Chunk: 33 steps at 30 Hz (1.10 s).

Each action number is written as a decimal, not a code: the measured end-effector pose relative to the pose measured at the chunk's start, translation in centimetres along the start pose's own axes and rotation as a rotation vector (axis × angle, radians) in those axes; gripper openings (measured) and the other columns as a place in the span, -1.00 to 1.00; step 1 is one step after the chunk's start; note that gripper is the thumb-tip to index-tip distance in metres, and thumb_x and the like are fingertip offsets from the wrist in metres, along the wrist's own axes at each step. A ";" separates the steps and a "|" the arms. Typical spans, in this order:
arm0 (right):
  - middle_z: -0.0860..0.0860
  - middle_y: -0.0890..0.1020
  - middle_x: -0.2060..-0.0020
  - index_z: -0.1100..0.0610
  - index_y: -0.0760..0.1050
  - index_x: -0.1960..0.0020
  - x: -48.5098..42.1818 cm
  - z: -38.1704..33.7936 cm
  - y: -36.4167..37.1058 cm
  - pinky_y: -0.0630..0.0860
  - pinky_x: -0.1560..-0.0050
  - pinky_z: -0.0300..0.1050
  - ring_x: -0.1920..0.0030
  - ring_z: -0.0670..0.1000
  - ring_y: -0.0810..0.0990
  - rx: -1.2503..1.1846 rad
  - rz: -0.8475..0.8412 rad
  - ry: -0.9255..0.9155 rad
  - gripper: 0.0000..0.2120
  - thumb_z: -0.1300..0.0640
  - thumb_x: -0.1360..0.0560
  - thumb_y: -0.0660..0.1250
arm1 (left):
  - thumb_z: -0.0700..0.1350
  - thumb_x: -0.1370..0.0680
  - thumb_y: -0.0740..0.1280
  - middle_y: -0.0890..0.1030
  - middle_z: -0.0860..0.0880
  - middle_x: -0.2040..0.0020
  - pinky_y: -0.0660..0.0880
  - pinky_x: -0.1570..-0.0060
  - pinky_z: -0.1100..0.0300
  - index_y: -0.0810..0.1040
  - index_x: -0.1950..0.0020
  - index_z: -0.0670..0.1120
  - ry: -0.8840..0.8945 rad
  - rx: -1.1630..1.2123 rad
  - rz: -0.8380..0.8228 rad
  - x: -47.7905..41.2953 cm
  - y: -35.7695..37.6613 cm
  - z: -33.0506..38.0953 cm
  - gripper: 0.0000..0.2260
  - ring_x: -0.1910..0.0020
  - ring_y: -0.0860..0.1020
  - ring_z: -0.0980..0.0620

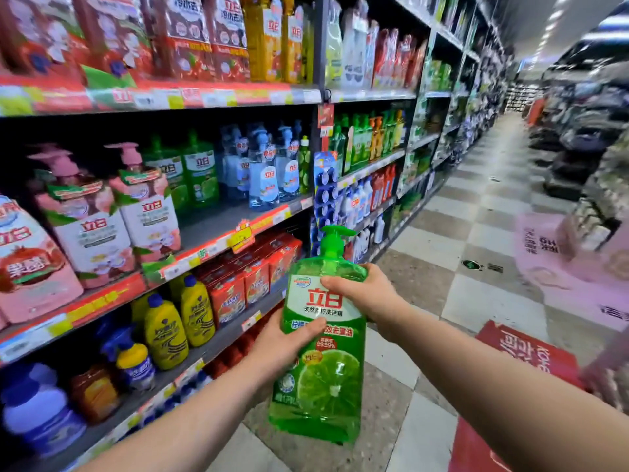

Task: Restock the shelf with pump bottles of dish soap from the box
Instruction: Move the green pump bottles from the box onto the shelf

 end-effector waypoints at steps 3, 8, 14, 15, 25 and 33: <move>0.14 0.67 0.02 0.18 0.35 -0.16 -5.5 -1.3 -0.1 0.63 0.09 -0.01 0.13 0.07 0.69 0.013 0.053 0.008 -0.40 0.13 -0.25 0.59 | 0.22 0.00 0.55 0.69 -0.03 0.01 0.60 0.09 0.07 0.45 -0.10 0.12 -0.005 -0.008 -0.030 -5.6 -0.5 2.0 -0.28 0.13 0.69 -0.01; 0.09 0.69 0.17 0.14 0.34 -0.13 -13.9 -3.3 1.2 0.57 0.43 -0.20 0.36 -0.04 0.70 0.004 0.046 0.021 -0.42 0.11 -0.26 0.58 | 0.05 -0.25 0.53 0.67 -0.09 -0.02 0.59 -0.01 0.02 0.44 -0.21 -0.02 0.028 -0.023 -0.019 -14.2 -2.6 4.8 -0.42 0.08 0.67 -0.06; 0.17 0.67 0.03 0.21 0.32 -0.21 -21.8 -4.3 5.0 0.64 0.06 0.05 0.12 0.12 0.70 0.052 -0.025 0.044 -0.35 0.09 -0.27 0.58 | 0.00 -0.33 0.52 0.68 -0.03 0.01 0.60 0.03 0.05 0.46 -0.15 0.08 0.038 -0.023 0.067 -20.5 -6.5 6.3 -0.56 0.10 0.68 -0.03; 0.18 0.67 0.02 0.20 0.32 -0.19 -22.9 -4.6 5.8 0.63 0.05 0.05 0.10 0.13 0.69 0.060 -0.045 0.039 -0.36 0.09 -0.27 0.58 | 0.02 -0.32 0.52 0.69 -0.02 0.02 0.59 0.02 0.05 0.48 -0.14 0.07 0.038 -0.026 0.088 -21.1 -7.2 6.6 -0.56 0.09 0.68 -0.03; 0.11 0.68 0.11 0.13 0.42 -0.05 -36.9 -8.9 16.7 0.64 0.17 -0.12 0.21 -0.01 0.70 0.046 -0.437 -0.063 -0.57 0.15 -0.30 0.56 | 0.11 -0.24 0.56 0.69 0.00 0.04 0.59 -0.03 0.02 0.49 -0.12 0.05 0.071 -0.024 0.543 -28.7 -16.6 10.7 -0.49 0.09 0.67 -0.01; 0.14 0.63 -0.05 0.17 0.30 -0.16 -46.0 -14.2 23.2 0.61 0.04 -0.06 0.03 0.08 0.66 0.165 -0.724 -0.207 -0.42 0.09 -0.31 0.55 | 0.08 -0.30 0.54 0.67 -0.03 -0.03 0.55 -0.11 -0.06 0.46 -0.06 0.07 0.162 -0.002 0.813 -34.0 -19.9 15.8 -0.58 0.03 0.66 -0.03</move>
Point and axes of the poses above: each hand's wrist, its own x-axis away from the middle knuckle, its own y-axis out of the palm, z = x × y, the point moved 4 cm from there along -x, towards the middle knuckle
